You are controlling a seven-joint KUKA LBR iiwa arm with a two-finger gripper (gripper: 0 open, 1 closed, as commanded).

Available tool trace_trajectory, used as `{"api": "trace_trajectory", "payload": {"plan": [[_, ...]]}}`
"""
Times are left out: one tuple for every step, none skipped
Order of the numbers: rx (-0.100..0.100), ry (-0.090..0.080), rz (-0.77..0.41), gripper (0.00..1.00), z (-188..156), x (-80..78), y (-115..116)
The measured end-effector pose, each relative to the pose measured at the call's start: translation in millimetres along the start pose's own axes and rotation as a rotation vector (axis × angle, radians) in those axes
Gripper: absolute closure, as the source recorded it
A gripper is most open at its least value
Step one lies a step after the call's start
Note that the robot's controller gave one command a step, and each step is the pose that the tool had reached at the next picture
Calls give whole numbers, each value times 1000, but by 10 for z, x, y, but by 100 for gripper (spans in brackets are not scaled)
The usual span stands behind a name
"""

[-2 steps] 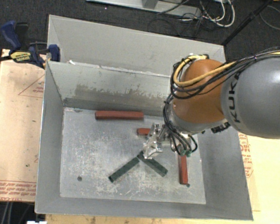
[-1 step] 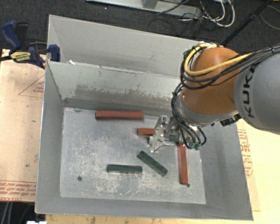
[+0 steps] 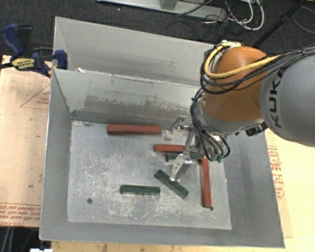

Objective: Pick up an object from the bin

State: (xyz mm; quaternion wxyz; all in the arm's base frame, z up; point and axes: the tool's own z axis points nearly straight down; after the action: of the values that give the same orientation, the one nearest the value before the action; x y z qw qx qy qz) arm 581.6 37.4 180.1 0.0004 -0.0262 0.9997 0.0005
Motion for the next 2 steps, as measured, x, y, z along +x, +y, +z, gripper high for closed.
{"api": "trace_trajectory", "payload": {"plan": [[0,-1,0,0,-6,-1,0],[0,-5,21,0,539,257,190]]}}
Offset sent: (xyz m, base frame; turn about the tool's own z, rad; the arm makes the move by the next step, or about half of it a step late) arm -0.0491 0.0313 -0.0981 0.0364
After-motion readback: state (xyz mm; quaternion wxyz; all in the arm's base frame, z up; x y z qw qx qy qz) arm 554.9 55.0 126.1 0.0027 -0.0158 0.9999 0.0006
